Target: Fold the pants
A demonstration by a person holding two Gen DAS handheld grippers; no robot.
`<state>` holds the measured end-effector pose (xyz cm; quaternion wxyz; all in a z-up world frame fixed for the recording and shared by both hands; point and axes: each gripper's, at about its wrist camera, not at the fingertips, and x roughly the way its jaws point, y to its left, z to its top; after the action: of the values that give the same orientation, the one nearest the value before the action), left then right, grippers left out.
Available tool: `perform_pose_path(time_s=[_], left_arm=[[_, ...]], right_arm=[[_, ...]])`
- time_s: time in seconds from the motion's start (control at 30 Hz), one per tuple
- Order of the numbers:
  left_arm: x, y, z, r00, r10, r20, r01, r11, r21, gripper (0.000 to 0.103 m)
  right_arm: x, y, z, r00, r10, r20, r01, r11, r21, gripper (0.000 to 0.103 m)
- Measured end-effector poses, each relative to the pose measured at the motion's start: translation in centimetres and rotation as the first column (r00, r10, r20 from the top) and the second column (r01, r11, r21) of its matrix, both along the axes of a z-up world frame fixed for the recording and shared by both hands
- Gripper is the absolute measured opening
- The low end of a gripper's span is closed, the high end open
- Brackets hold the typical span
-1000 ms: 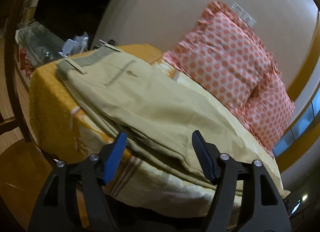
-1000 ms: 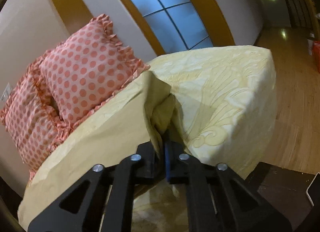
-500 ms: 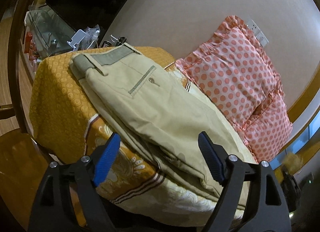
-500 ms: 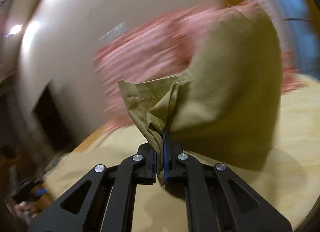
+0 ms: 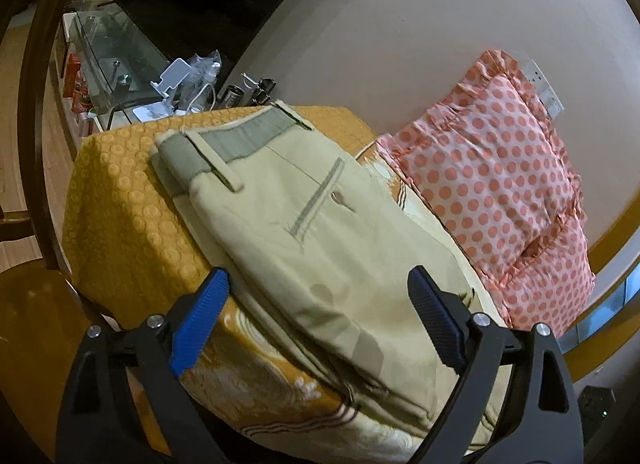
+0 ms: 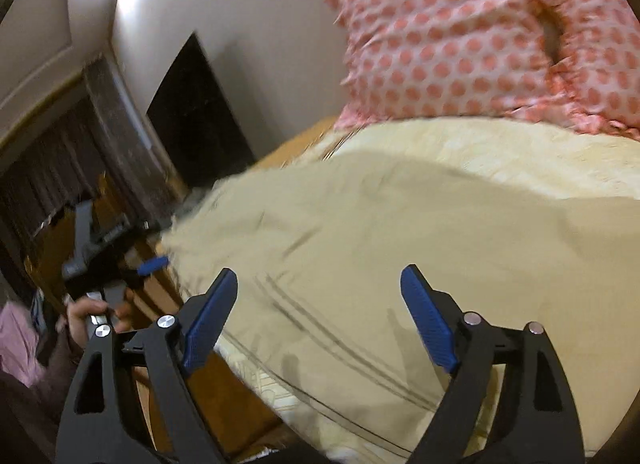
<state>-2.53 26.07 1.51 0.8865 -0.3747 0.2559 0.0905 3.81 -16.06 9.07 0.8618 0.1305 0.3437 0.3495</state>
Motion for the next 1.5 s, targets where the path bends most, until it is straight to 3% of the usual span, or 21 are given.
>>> perform_pose_path(time_s=[0.2, 0.27, 0.3, 0.37, 0.43, 0.53, 0.6, 0.63, 0.73, 0.77, 0.87, 0.97, 1.03, 1.1, 1.17, 1.23, 1.3, 1.37, 1.4, 1.43, 1.5], left_arm=[[1.2, 1.6, -0.1, 0.999, 0.039, -0.007, -0.04, 0.999, -0.037, 0.084], [2.0, 2.2, -0.5, 0.997, 0.052, -0.064, -0.056, 0.997, -0.06, 0.047], [2.4, 2.4, -0.7, 0.993, 0.063, -0.097, -0.069, 0.996, -0.057, 0.019], [2.7, 2.5, -0.1, 0.995, 0.045, -0.092, -0.049, 0.998, -0.038, 0.013], [3.4, 0.5, 2.9, 0.997, 0.012, -0.079, -0.003, 0.993, 0.118, 0.01], [5.0, -5.3, 8.7, 0.99, -0.141, 0.001, 0.134, 0.942, 0.307, 0.008], [6.2, -11.0, 12.1, 0.955, -0.294, 0.036, 0.253, 0.873, 0.416, 0.008], [6.6, -14.6, 13.5, 0.921, -0.388, 0.046, 0.322, 0.82, 0.473, 0.008], [6.6, -23.4, 14.9, 0.779, -0.625, 0.046, 0.499, 0.662, 0.559, 0.008], [6.4, -27.1, 14.5, 0.701, -0.713, 0.026, 0.575, 0.586, 0.572, 0.008], [5.9, -34.4, 10.9, 0.525, -0.847, -0.083, 0.732, 0.4, 0.552, 0.009], [5.2, -38.6, 5.6, 0.399, -0.885, -0.238, 0.835, 0.243, 0.494, 0.009], [4.9, -38.6, 3.9, 0.355, -0.893, -0.277, 0.873, 0.211, 0.44, 0.011], [4.2, -36.6, 4.3, 0.363, -0.902, -0.236, 0.876, 0.244, 0.416, 0.018], [3.9, -33.9, 5.9, 0.408, -0.899, -0.158, 0.853, 0.313, 0.418, 0.028], [4.7, -29.7, 7.6, 0.531, -0.842, -0.094, 0.781, 0.443, 0.44, 0.065], [7.0, -25.2, 7.6, 0.639, -0.764, -0.088, 0.726, 0.561, 0.398, 0.068], [10.3, -21.4, 6.0, 0.7, -0.7, -0.143, 0.703, 0.641, 0.308, 0.068], [11.4, -20.4, 5.3, 0.713, -0.68, -0.169, 0.697, 0.662, 0.276, 0.067], [12.8, -19.4, 4.2, 0.705, -0.681, -0.199, 0.71, 0.671, 0.216, 0.067], [14.9, -18.9, 2.4, 0.664, -0.713, -0.223, 0.743, 0.663, 0.091, 0.067]], right_arm=[[-0.5, -2.4, 0.5, 0.998, -0.055, 0.001, 0.055, 0.997, 0.063, 0.089], [-0.7, -2.9, 0.3, 0.998, -0.061, 0.002, 0.061, 0.995, 0.074, 0.089], [-0.9, -3.3, 0.1, 0.998, -0.065, 0.005, 0.064, 0.995, 0.08, 0.089], [-0.6, -4.7, 0.0, 0.996, -0.091, 0.011, 0.089, 0.993, 0.083, 0.089], [-0.2, -6.3, 0.1, 0.992, -0.129, 0.018, 0.127, 0.988, 0.089, 0.089], [0.0, -10.2, 0.4, 0.973, -0.228, 0.028, 0.224, 0.968, 0.11, 0.09], [-0.1, -13.0, 0.7, 0.951, -0.306, 0.03, 0.3, 0.945, 0.127, 0.09], [-0.3, -14.4, 0.8, 0.938, -0.344, 0.029, 0.338, 0.932, 0.135, 0.09], [-0.9, -17.7, 1.2, 0.901, -0.434, 0.017, 0.426, 0.891, 0.157, 0.092], [-1.2, -18.9, 1.2, 0.887, -0.461, 0.005, 0.453, 0.874, 0.175, 0.094], [-1.5, -21.6, 0.7, 0.861, -0.505, -0.059, 0.504, 0.831, 0.236, 0.096], [-0.8, -22.9, -0.7, 0.855, -0.496, -0.15, 0.518, 0.816, 0.257, 0.096], [0.1, -22.9, -1.8, 0.857, -0.474, -0.201, 0.512, 0.824, 0.243, 0.096], [1.3, -22.5, -3.2, 0.862, -0.432, -0.266, 0.49, 0.844, 0.218, 0.096], [2.2, -21.9, -4.0, 0.856, -0.421, -0.3, 0.483, 0.859, 0.172, 0.093], [3.2, -21.2, -4.7, 0.857, -0.405, -0.319, 0.465, 0.875, 0.136, 0.084], [4.5, -19.9, -5.1, 0.863, -0.4, -0.31, 0.437, 0.898, 0.057, 0.078], [5.1, -18.8, -5.1, 0.873, -0.396, -0.286, 0.415, 0.91, 0.008, 0.073], [5.6, -18.2, -5.1, 0.879, -0.383, -0.283, 0.399, 0.917, 0.0, 0.067], [5.7, -17.9, -5.2, 0.883, -0.38, -0.275, 0.392, 0.92, -0.012, 0.066], [5.6, -16.8, -4.9, 0.898, -0.371, -0.237, 0.365, 0.928, -0.068, 0.061]])
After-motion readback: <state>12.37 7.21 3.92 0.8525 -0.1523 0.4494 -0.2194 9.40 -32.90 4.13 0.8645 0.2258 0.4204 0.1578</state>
